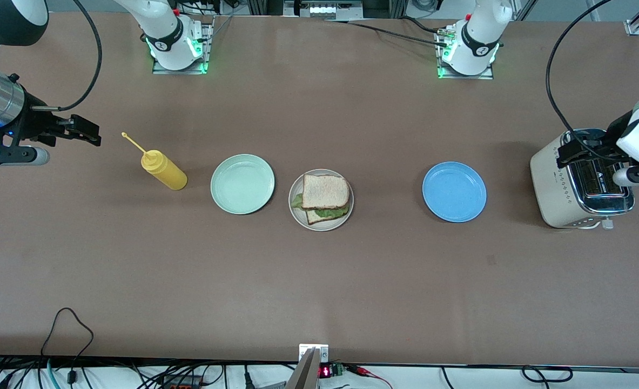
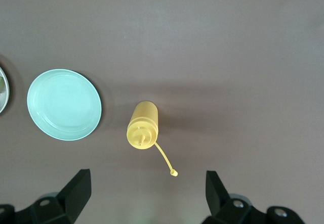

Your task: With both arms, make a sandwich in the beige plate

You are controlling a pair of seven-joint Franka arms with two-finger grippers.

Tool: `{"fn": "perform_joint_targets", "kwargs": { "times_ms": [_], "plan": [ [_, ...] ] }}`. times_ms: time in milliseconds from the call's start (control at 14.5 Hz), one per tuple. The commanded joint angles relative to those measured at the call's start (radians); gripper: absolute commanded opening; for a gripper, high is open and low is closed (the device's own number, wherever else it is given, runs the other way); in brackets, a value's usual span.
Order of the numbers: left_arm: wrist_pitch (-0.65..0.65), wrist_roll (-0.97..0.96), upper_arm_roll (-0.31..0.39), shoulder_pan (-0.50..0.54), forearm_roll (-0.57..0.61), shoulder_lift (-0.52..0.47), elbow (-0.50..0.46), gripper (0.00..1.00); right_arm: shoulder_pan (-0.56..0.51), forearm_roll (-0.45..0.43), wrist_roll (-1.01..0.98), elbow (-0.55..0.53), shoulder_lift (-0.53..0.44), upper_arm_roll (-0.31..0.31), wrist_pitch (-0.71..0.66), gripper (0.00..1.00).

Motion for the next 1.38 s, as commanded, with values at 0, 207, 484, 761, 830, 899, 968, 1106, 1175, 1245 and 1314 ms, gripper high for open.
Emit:
{"fn": "perform_joint_targets", "kwargs": {
  "times_ms": [0,207,484,761,830,899,968,1106,1175,1245,1314],
  "plan": [
    [0.016,-0.007,-0.025,-0.003,-0.013,-0.032,-0.029,1.00,0.004,0.011,0.002,0.019,0.005,-0.006,-0.005,1.00],
    [0.000,-0.011,-0.033,-0.003,-0.013,-0.033,-0.026,1.00,0.004,0.011,-0.001,0.019,0.005,-0.006,-0.005,1.00],
    [-0.010,-0.011,-0.039,0.033,-0.011,-0.036,-0.028,1.00,0.007,0.011,-0.004,0.019,0.013,-0.006,0.001,1.00],
    [-0.009,-0.011,-0.091,0.066,-0.007,-0.036,-0.032,1.00,0.006,0.011,-0.009,0.019,0.014,-0.006,0.003,1.00],
    [-0.010,-0.011,-0.091,0.064,-0.005,-0.039,-0.037,1.00,0.007,0.011,-0.007,0.019,0.014,-0.006,0.003,1.00],
    [-0.012,-0.010,-0.091,0.064,-0.002,-0.039,-0.040,1.00,0.007,0.011,-0.004,0.019,0.014,-0.006,0.003,1.00],
    [-0.014,-0.010,-0.091,0.064,-0.002,-0.041,-0.040,1.00,0.007,0.011,-0.001,0.019,0.014,-0.006,0.001,1.00],
    [-0.015,-0.010,-0.091,0.070,-0.002,-0.045,-0.045,1.00,0.010,0.011,0.005,0.019,0.022,-0.006,0.000,1.00],
    [-0.015,-0.010,-0.091,0.075,-0.002,-0.047,-0.046,1.00,0.012,0.011,0.007,0.020,0.017,-0.006,-0.002,1.00],
    [-0.009,-0.002,-0.090,0.076,-0.001,-0.042,-0.043,1.00,0.010,0.012,0.005,0.020,0.016,-0.006,-0.006,1.00],
    [-0.006,-0.001,-0.087,0.081,-0.001,-0.041,-0.043,1.00,0.007,0.015,0.004,0.020,0.014,-0.007,-0.008,1.00]
  ]
}}
